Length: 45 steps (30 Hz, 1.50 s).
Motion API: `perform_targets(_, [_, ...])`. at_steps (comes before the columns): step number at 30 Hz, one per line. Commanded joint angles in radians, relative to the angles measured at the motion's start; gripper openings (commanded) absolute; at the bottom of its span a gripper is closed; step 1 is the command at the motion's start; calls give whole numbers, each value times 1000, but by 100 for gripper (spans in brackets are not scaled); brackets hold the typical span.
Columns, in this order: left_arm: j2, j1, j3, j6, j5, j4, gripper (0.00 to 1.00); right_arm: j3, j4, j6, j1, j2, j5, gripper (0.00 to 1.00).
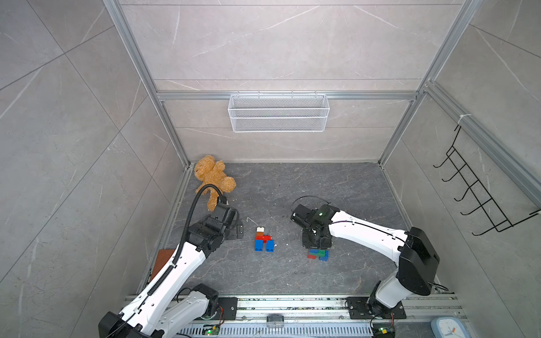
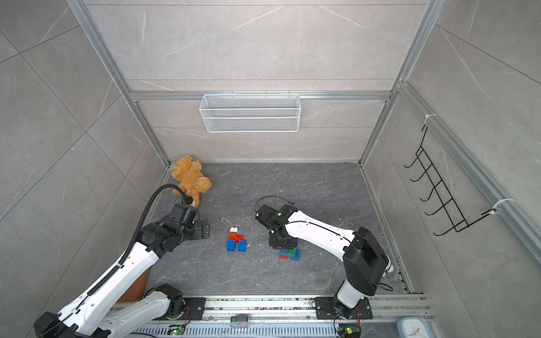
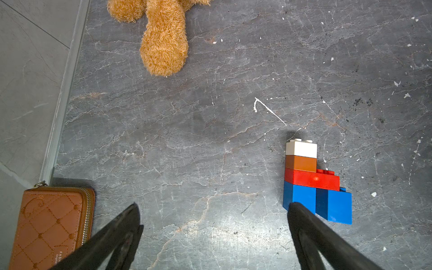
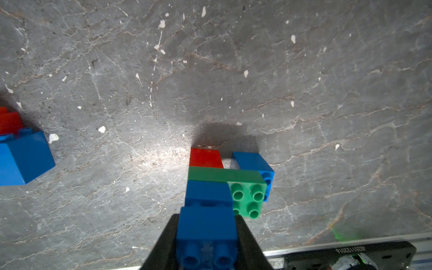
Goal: Assemble the letter h with lego
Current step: Assemble the lego brick with the lego brick.
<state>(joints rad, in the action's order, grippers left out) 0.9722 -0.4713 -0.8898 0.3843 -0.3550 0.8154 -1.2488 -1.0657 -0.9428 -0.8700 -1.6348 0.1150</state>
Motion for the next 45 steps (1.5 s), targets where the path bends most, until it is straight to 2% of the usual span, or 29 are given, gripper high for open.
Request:
perform_targets(1, [0,2,-21,-20,17,7,100,34,8,-49,4,12,-37,0])
perform_targets(12, [5,2,-19,-22,27,7,100,60,-8,-95,3,-44,-37,0])
perform_targets(23, [3,2,-18,-22,32,7,100,10,-77,-144,7,-72,-3,0])
perform_targets(29, [0,2,-20,-22,32,7,100,15,-48,-75,11,-93,-42,0])
perform_targets(35, [0,2,-20,-24,35,7,100,22,-35,-76,16,-82,-43,0])
perform_targets(45, [-1,2,-17,-23,37,7,100,174,96,-92,16,-131,-84,0])
